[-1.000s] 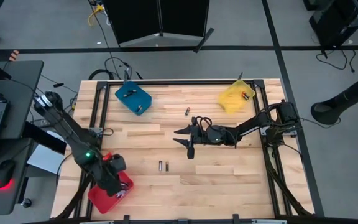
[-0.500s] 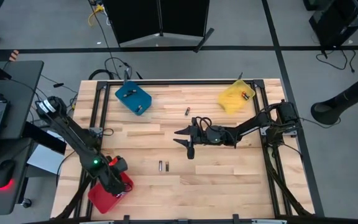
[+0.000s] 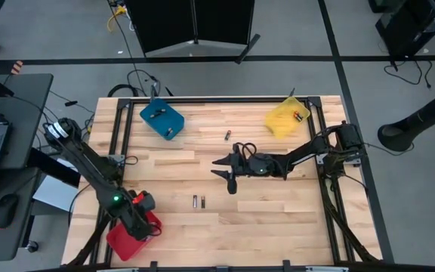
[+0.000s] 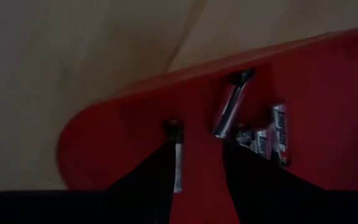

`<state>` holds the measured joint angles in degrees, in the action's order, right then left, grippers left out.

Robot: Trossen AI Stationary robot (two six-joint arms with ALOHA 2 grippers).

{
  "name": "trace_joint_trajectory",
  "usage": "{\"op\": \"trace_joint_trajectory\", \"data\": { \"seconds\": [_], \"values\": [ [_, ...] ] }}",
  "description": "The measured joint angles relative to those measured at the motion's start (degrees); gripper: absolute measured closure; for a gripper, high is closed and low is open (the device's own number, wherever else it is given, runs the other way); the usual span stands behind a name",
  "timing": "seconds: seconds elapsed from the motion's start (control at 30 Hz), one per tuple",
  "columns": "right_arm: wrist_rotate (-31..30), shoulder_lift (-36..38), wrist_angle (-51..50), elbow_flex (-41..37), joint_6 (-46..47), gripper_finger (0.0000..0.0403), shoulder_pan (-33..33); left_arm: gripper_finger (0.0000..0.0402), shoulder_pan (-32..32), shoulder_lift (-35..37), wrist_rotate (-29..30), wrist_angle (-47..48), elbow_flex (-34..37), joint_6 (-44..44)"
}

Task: Sort batteries
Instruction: Put the black brown battery into the blue bin

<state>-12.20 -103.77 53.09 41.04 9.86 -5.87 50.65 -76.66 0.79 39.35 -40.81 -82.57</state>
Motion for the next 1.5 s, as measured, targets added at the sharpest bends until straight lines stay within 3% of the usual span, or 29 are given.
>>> {"op": "trace_joint_trajectory", "data": {
  "seconds": [0.13, 0.33, 0.5, 0.63, 0.97, 1.27, 1.5],
  "values": [
    [3.3, 0.0, -8.7, 1.5, 4.2, 0.0214, -0.6, 0.0259, 0.0, 0.0, 4.0, 5.3, -4.6, 4.4],
    [2.1, -0.6, -32.2, 8.9, 5.6, 0.0142, -5.5, 0.0258, 0.0, 0.1, 11.6, 9.3, -9.5, 10.3],
    [0.1, -1.1, -34.9, 12.7, 4.9, 0.0075, -8.4, 0.0257, 0.0, 0.2, 14.6, 11.6, -11.6, 12.9],
    [-0.2, -1.4, -34.7, 13.8, 4.7, 0.0045, -9.4, 0.0266, 0.0, 0.2, 16.4, 12.0, -11.5, 15.9],
    [1.0, -13.1, -37.3, 23.7, 3.1, 0.0038, -10.1, 0.0307, -7.2, 2.6, 19.2, 7.0, -9.5, 31.5],
    [3.1, -21.0, -37.3, 28.7, 3.4, 0.003, -10.1, 0.0312, -17.0, 5.1, 19.5, 3.7, -9.5, 46.4],
    [1.3, -21.3, -38.4, 29.2, 5.2, 0.0056, -10.2, 0.0312, -21.5, 5.4, 18.9, 0.9, -9.5, 52.4]
  ]
}}
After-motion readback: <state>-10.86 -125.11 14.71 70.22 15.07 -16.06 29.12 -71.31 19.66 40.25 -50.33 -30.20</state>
